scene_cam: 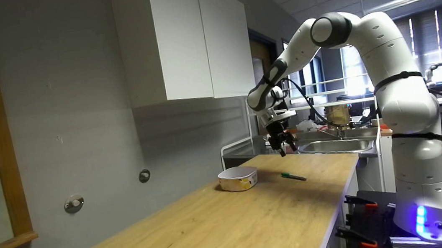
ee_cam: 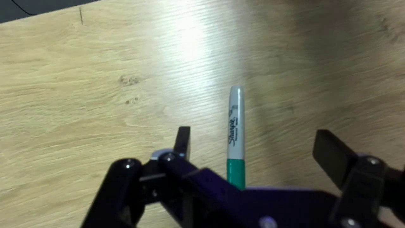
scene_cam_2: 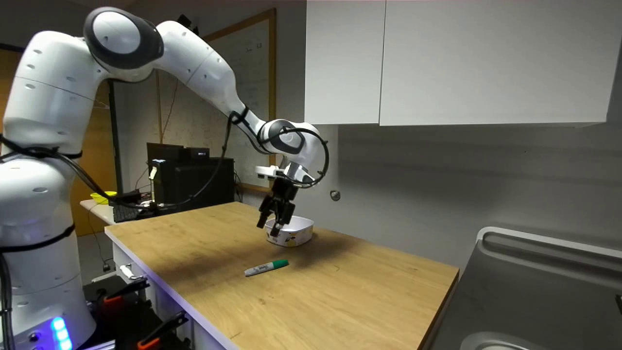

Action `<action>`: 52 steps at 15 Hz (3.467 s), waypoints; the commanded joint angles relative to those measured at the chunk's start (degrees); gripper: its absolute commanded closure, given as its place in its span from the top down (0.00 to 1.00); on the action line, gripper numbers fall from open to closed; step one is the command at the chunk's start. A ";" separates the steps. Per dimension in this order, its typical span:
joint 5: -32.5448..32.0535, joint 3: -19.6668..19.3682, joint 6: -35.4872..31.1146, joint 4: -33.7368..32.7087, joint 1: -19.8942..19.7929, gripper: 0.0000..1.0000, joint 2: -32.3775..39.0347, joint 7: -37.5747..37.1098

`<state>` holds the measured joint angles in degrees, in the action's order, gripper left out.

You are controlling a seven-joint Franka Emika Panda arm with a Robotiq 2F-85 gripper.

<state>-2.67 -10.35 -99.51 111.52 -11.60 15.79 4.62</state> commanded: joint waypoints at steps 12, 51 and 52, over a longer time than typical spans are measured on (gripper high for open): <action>8.15 2.44 -7.91 -7.12 -5.19 1.00 11.55 9.64; 7.76 1.45 -15.71 7.08 -3.56 0.84 3.21 8.73; 7.77 1.33 -16.10 7.14 -3.58 0.93 3.63 8.67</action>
<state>6.09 -8.66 -114.49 116.85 -15.66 20.11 13.99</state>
